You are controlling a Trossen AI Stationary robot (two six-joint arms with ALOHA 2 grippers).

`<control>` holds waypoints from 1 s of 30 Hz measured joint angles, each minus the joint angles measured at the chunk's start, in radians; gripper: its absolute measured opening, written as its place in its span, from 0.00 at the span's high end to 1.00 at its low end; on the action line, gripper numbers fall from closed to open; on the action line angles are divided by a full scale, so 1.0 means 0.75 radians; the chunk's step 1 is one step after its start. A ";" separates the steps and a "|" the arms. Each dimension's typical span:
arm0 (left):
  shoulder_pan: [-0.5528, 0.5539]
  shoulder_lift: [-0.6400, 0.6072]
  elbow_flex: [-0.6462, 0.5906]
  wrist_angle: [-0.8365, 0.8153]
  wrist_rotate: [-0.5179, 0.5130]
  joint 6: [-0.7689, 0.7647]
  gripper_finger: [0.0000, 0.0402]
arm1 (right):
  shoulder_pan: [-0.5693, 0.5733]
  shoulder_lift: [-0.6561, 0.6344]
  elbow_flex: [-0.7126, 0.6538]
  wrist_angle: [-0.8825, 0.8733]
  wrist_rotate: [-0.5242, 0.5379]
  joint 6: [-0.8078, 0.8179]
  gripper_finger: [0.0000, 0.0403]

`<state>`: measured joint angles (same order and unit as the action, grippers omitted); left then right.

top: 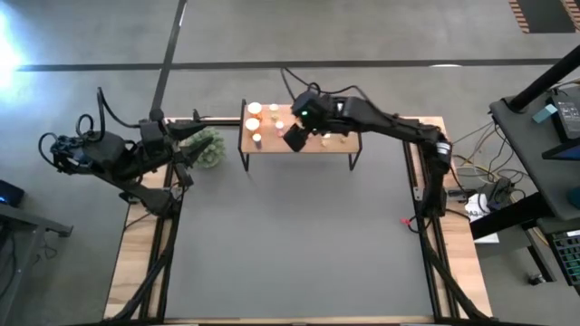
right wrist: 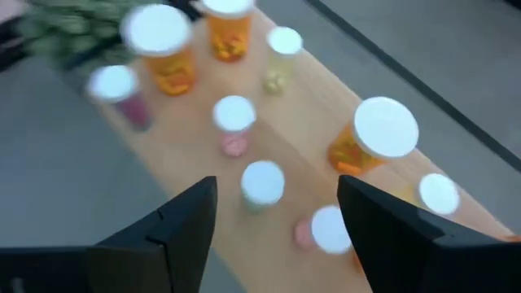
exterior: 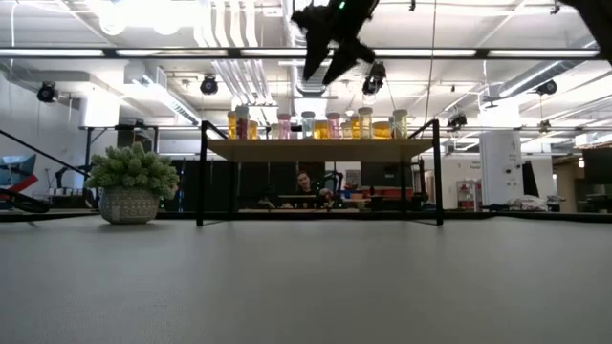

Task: Pick and place medicine bottles onto shelf by color
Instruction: Return to Home Position

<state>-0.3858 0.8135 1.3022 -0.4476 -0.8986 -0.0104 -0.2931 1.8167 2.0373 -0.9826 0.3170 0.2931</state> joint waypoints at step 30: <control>0.000 -0.346 -0.419 -0.325 -0.001 -0.456 0.60 | 0.298 -1.037 -1.340 0.802 -0.064 -0.035 0.42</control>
<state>-0.3859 0.5543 0.9881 -0.6911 -0.8990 -0.3526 -0.0697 1.0392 1.0320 -0.3812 0.2690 0.2671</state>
